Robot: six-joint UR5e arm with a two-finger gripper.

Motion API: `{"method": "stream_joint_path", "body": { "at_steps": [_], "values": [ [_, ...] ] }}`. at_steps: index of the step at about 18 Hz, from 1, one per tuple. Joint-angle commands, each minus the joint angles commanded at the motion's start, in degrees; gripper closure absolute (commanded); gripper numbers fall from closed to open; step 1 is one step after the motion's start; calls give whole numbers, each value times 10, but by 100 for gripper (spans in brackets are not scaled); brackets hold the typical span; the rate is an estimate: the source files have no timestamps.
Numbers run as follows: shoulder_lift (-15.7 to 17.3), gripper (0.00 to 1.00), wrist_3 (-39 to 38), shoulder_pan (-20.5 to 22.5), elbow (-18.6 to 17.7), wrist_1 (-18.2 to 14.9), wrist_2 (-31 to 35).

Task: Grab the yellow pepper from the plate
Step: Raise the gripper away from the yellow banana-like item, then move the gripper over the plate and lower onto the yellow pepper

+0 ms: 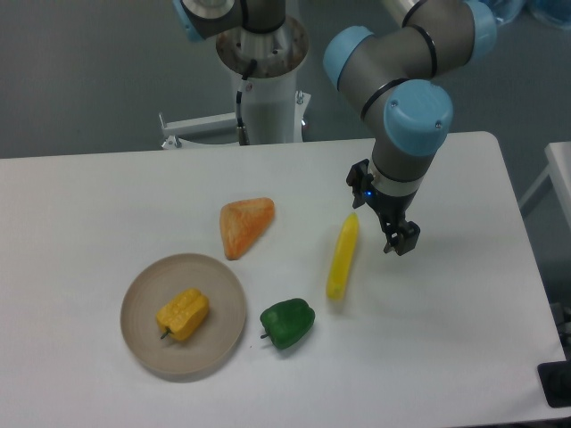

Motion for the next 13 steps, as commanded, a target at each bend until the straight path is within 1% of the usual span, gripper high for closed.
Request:
{"method": "stream_joint_path", "body": {
  "at_steps": [4, 6, 8, 10, 13],
  "values": [
    [0, 0, -9, -3, 7, -1, -9],
    [-6, 0, -25, -18, 12, 9, -25],
    [-11, 0, -78, -44, 8, 33, -30],
    [-17, 0, -113, -65, 11, 57, -46],
    [-22, 0, -176, -89, 13, 64, -58]
  ]
}}
